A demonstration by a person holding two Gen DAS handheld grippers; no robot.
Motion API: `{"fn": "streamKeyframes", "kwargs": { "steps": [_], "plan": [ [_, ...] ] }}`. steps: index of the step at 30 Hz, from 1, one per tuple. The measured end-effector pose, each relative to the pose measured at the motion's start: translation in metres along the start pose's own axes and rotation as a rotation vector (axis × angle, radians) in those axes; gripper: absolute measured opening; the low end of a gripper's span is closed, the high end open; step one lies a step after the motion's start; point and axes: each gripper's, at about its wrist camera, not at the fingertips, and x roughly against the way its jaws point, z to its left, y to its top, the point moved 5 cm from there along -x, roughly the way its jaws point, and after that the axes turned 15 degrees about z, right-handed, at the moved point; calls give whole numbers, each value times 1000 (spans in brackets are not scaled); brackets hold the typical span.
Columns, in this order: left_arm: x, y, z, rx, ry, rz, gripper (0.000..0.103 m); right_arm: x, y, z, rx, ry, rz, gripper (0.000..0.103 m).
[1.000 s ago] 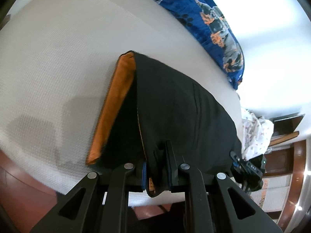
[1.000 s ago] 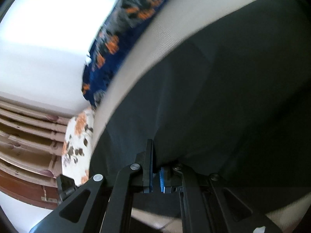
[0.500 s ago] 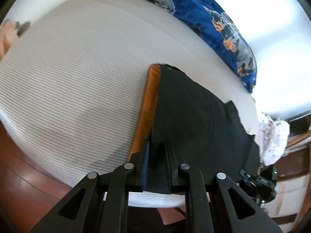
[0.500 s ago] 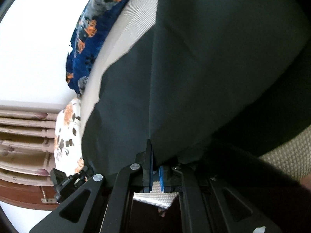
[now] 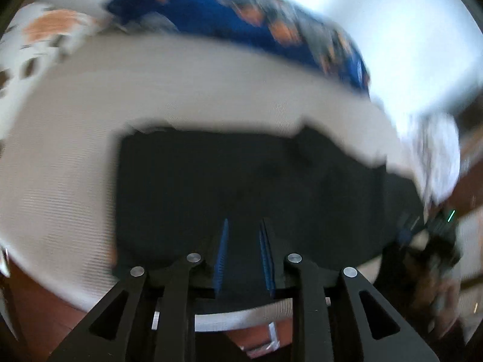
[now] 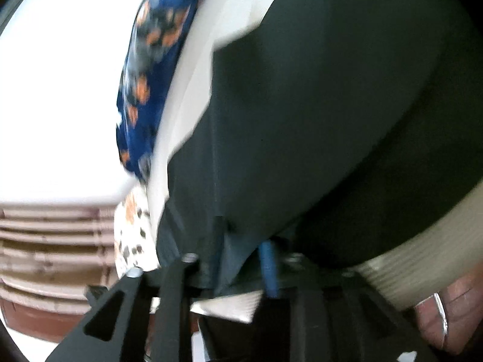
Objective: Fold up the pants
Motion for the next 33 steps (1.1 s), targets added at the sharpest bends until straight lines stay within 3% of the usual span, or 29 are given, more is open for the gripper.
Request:
{"fn": "streamKeyframes", "kwargs": {
  "steps": [3, 7, 10, 17, 19, 20, 21, 25, 27, 33],
  "plan": [
    [-35, -7, 3, 50, -46, 73, 23, 34, 13, -17, -23, 20, -77, 41],
    [-36, -7, 16, 121, -115, 45, 23, 104, 64, -66, -92, 49, -223, 41],
    [-36, -7, 17, 123, -104, 50, 23, 145, 94, -93, -148, 122, -336, 38],
    [-35, -6, 16, 122, -77, 47, 23, 199, 146, -115, -144, 117, -459, 37],
    [-37, -4, 16, 127, -78, 44, 23, 200, 153, -113, -124, 68, -454, 31],
    [-37, -4, 16, 132, -78, 42, 23, 196, 155, -110, -116, 20, -441, 25],
    [-36, -5, 17, 134, -78, 42, 23, 194, 155, -109, -113, -15, -430, 7],
    [-37, -1, 16, 135, -68, 50, 23, 204, 146, -100, -60, -59, -467, 5],
    [-37, 0, 16, 135, -68, 54, 23, 228, 118, -97, -35, -65, -521, 5],
    [-37, 1, 15, 98, -52, 54, 23, 240, 89, -144, -113, -73, -487, 5]
  ]
}}
